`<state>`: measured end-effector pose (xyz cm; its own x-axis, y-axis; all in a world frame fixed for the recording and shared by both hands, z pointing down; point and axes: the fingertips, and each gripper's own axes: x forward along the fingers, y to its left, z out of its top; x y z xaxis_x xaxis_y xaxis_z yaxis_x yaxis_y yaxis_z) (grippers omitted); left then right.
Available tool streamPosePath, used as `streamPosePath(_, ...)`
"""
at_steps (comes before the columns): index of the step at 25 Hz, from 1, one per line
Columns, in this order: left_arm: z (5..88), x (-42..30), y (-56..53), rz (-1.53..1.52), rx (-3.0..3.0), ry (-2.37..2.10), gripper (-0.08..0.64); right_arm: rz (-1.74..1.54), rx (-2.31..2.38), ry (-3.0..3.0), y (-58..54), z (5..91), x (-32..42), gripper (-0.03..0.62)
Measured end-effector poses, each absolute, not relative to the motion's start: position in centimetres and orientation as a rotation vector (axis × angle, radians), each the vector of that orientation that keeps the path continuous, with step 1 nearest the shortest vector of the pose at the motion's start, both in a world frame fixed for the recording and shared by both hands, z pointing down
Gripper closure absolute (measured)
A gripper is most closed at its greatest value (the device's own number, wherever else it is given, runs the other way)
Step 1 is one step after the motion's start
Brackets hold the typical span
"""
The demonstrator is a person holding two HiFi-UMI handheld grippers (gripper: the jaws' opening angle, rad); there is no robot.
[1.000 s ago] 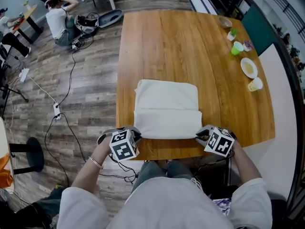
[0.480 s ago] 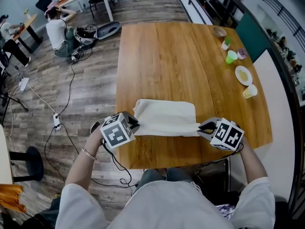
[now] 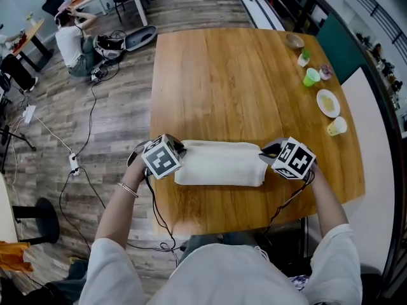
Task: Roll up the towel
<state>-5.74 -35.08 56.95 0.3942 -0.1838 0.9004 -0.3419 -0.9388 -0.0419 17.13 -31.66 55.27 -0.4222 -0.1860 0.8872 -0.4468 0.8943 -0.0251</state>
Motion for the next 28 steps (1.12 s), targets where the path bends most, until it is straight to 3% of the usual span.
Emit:
streamPosePath(12,61.7,-5.9,-38.5,1.573,2.342,-0.662,0.517,0.390,0.607,-1.931,-35.5,60.9,17.6,0.541)
streamPosePath(28,60.6,-7.1,-38.4,1.282,2.298,-0.698,0.453,0.449,0.812,-2.028,-36.1,59.9,18.2,0.465)
